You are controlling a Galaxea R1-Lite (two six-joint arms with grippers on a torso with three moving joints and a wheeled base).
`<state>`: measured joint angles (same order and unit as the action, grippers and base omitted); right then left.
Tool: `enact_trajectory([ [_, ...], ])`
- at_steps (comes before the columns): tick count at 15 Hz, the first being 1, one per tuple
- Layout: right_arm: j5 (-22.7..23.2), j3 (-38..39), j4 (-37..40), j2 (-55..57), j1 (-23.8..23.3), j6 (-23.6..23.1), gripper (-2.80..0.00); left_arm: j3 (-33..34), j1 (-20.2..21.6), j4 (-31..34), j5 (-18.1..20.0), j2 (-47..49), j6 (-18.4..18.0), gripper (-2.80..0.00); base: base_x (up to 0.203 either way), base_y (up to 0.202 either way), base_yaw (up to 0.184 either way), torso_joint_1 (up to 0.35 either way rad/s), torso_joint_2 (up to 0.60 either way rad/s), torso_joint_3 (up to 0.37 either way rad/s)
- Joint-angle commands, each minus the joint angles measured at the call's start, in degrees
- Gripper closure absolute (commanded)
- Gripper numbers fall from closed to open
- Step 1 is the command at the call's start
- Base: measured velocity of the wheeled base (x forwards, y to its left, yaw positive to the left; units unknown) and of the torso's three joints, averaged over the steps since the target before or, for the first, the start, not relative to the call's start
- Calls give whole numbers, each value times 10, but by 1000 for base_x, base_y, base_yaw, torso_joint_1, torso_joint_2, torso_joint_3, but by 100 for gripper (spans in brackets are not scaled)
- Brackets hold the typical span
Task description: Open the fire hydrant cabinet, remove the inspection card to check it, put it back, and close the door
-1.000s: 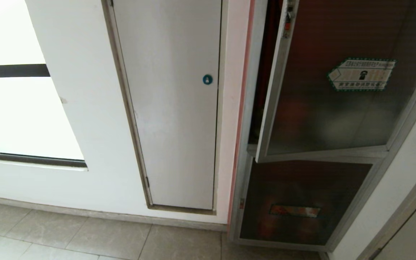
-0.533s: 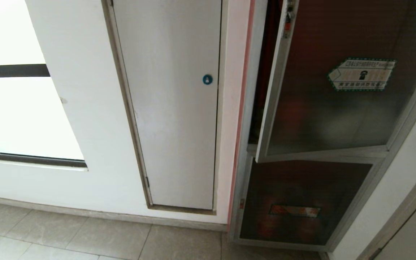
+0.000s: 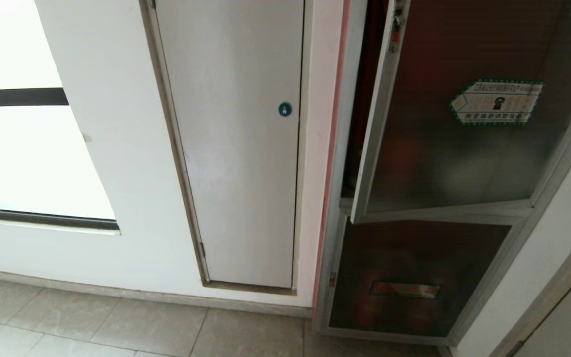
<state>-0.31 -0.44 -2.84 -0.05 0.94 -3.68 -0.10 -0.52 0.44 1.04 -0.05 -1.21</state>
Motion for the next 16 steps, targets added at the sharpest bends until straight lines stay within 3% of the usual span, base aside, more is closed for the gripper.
enact_trajectory([
  [1,3,7,15,0,0,0,0,0,0,0,0,0,0,0,0,0,0,0,0,0],
  [8,6,6,26,0,0,54,0,0,0,0,0,0,0,0,0,0,0,0,0,0],
  [16,5,7,20,0,0,54,0,0,0,0,0,0,0,0,0,0,0,0,0,0],
])
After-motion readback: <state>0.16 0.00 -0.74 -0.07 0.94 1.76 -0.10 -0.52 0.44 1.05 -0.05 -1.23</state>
